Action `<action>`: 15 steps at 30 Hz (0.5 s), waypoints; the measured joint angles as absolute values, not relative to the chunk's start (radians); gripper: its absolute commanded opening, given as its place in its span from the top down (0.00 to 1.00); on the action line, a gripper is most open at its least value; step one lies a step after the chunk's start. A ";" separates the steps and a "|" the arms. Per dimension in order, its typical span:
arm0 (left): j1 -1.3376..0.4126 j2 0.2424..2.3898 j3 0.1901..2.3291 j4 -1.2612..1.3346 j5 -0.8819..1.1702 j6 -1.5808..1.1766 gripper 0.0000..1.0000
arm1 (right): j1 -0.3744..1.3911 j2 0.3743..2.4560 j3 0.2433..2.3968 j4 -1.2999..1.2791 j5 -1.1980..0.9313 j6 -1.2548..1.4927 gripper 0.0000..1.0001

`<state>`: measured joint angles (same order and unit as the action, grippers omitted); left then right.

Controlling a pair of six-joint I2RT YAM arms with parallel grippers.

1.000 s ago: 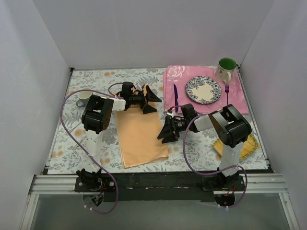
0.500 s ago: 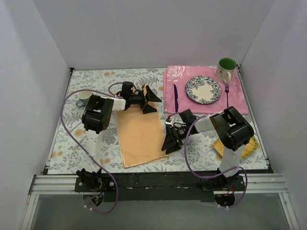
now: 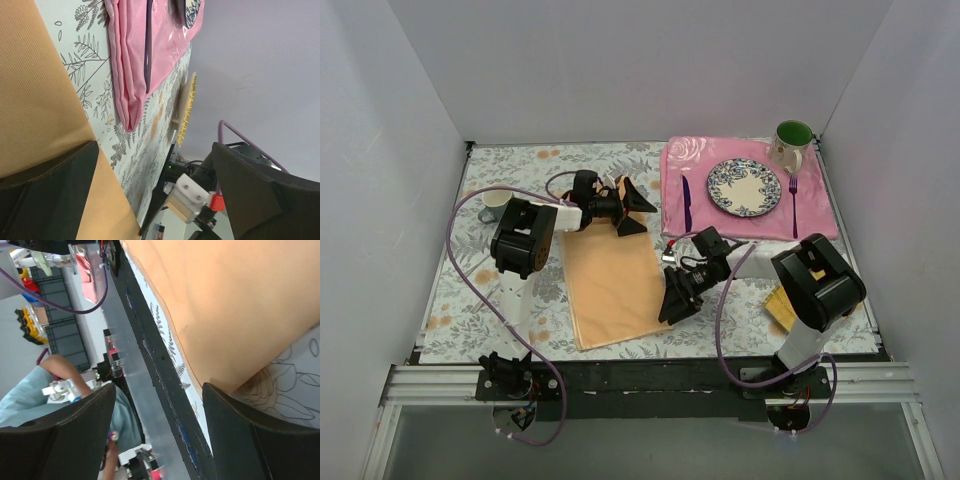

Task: Fold the napkin into a case and place the utensils inside
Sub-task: Smooth out the rectangle-folded napkin at the center of the board.

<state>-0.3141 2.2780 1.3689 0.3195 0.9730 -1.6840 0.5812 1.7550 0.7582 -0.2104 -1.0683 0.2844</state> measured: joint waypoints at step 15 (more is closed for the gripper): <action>-0.383 2.015 1.105 0.436 0.964 -1.778 0.02 | 0.582 1.615 0.662 0.174 -0.981 0.577 0.48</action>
<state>-0.3828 2.0151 1.1046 0.4362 0.9642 -1.7782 0.5819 1.6146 0.6621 0.1741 -0.9810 0.5774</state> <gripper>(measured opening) 0.982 0.603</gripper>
